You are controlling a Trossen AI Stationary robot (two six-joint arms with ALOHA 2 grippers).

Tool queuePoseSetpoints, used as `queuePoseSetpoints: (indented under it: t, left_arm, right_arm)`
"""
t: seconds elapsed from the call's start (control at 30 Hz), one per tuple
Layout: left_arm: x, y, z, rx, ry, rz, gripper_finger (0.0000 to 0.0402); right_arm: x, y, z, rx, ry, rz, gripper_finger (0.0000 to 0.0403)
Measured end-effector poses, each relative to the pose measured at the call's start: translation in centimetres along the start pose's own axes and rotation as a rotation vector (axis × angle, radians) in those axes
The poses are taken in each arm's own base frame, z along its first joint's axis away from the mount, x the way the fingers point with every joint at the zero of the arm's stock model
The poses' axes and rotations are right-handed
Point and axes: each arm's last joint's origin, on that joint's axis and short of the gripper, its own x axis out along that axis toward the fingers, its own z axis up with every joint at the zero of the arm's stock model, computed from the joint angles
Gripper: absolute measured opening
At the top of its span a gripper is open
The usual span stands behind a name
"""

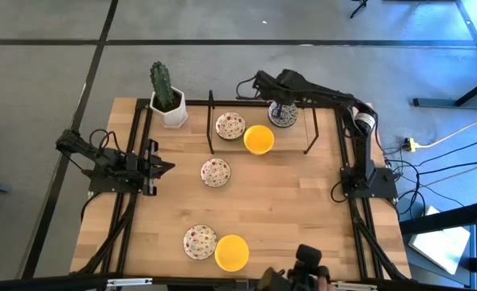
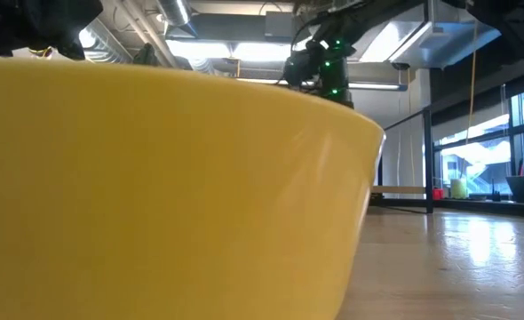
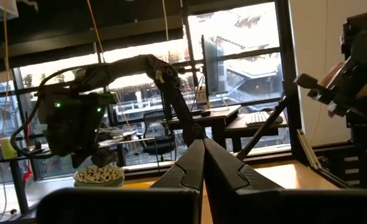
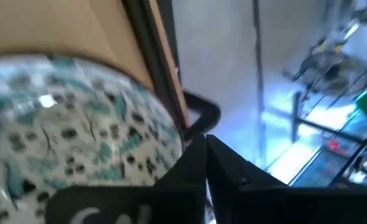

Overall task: Pick & Place Mini bowls
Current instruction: Stack the blue patterned bowl on the blue patterned bowls on the shelf, then stack the green patterned bowl on the green patterned bowls on the shelf

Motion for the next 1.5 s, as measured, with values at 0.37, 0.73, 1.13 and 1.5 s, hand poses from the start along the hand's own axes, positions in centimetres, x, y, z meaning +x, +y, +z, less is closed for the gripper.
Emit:
queuePoseSetpoints:
  t: [0.37,0.73,1.13,1.5]
  left_arm:
    - [0.0,0.0,0.0,-0.019,0.0,-0.001,0.0004]
    - [0.0,0.0,0.0,-0.017,0.0,0.0,0.0004]
    - [0.0,0.0,0.0,-0.015,0.001,0.0,0.0004]
    - [0.0,-0.1,-0.2,-0.007,0.02,-0.006,0.0004]
  right_arm:
    - [0.5,-0.3,-0.7,0.061,0.031,0.114,0.0005]
    - [0.5,-0.5,-0.3,0.074,0.004,0.054,0.0005]
    - [-9.7,-1.8,-2.7,0.087,-0.294,0.013,0.0003]
    - [-25.9,-2.4,-21.5,0.092,-1.29,0.721,0.0003]
